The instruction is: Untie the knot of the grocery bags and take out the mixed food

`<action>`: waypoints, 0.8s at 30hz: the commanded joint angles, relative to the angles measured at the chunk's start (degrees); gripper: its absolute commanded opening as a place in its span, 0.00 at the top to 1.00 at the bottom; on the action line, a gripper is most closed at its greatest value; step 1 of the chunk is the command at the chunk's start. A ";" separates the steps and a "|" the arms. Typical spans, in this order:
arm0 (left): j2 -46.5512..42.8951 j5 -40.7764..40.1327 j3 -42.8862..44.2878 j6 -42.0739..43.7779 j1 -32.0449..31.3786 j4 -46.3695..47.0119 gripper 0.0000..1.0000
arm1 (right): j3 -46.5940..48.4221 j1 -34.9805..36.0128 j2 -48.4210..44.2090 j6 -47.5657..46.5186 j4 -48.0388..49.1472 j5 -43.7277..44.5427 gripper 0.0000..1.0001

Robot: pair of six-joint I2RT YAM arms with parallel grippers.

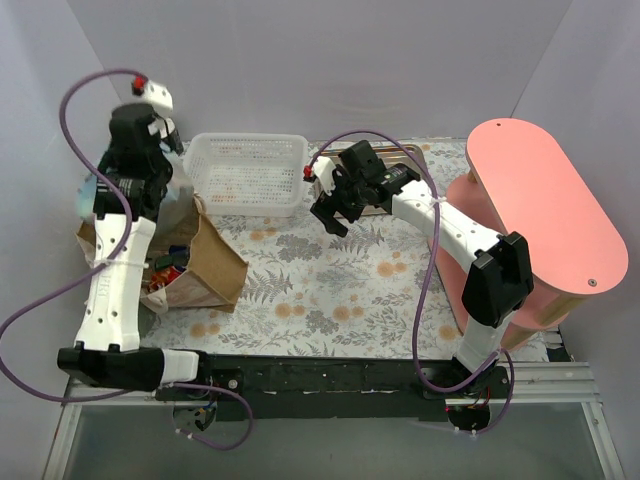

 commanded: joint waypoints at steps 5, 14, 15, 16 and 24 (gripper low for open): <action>12.48 9.05 32.89 11.69 -1.64 24.97 1.00 | 0.11 0.44 0.51 -1.32 1.94 2.65 0.05; 11.00 44.49 26.43 -2.37 -10.06 25.41 1.00 | -0.42 -1.58 -1.86 1.22 4.92 9.76 0.03; 10.64 48.51 24.76 -2.46 -11.91 25.24 1.00 | -0.42 -3.15 -2.56 1.49 5.19 10.13 0.03; 10.03 51.42 23.17 -2.11 -14.80 23.76 1.00 | -0.33 -3.86 -2.92 1.84 5.45 10.13 0.03; 3.26 62.96 -3.27 -0.97 -25.46 22.07 1.00 | -2.42 -10.37 -8.44 0.01 6.85 17.67 0.04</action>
